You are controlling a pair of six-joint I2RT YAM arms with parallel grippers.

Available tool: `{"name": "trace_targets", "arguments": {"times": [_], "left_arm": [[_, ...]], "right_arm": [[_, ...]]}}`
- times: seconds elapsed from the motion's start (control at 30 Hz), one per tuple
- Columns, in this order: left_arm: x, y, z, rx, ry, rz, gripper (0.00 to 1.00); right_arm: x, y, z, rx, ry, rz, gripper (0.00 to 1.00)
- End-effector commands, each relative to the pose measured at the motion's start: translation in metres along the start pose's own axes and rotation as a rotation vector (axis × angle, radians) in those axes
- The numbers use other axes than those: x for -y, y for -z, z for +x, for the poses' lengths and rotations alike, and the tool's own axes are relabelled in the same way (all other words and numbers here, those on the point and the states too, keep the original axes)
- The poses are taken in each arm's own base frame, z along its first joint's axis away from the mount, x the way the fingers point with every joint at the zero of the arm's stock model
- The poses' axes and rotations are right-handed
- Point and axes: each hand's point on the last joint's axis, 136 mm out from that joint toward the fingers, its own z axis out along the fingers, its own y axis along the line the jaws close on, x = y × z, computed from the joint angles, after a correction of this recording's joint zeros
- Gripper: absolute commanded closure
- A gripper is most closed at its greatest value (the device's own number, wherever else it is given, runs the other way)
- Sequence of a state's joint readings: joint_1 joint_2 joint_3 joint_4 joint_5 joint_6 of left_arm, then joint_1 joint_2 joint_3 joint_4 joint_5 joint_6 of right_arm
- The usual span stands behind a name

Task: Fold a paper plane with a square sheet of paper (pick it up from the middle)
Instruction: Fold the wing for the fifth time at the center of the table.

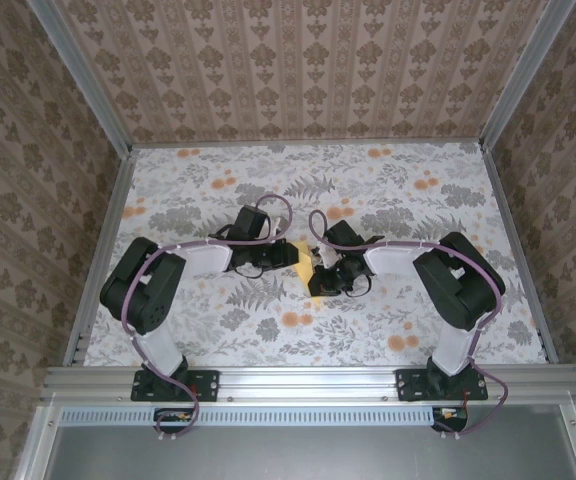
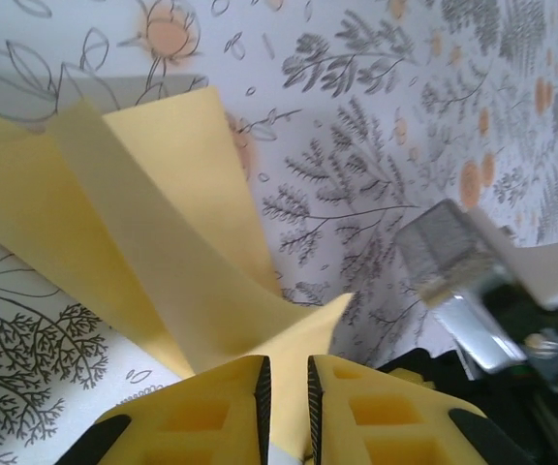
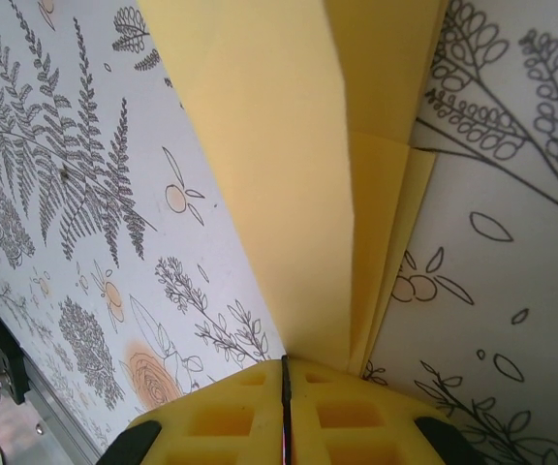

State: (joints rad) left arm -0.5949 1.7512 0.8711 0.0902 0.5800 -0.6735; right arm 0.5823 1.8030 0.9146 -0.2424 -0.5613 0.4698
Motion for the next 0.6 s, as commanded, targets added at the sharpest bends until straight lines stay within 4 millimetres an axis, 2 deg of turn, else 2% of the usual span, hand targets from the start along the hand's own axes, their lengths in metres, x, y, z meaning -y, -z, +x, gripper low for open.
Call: {"name": "trace_targets", "arguments": {"times": [0.0, 0.33, 0.57], "left_arm": [[0.005, -0.007, -0.006, -0.003, -0.06, 0.016, 0.79], [-0.015, -0.024, -0.007, -0.016, -0.054, -0.035, 0.81], [-0.026, -0.029, -0.006, -0.017, -0.04, -0.073, 0.83]], "right_arm": [[0.023, -0.006, 0.029, -0.105, -0.059, 0.067, 0.91], [0.024, -0.006, 0.036, -0.134, -0.057, 0.056, 0.91], [0.027, -0.007, 0.042, -0.153, -0.058, 0.059, 0.91]]}}
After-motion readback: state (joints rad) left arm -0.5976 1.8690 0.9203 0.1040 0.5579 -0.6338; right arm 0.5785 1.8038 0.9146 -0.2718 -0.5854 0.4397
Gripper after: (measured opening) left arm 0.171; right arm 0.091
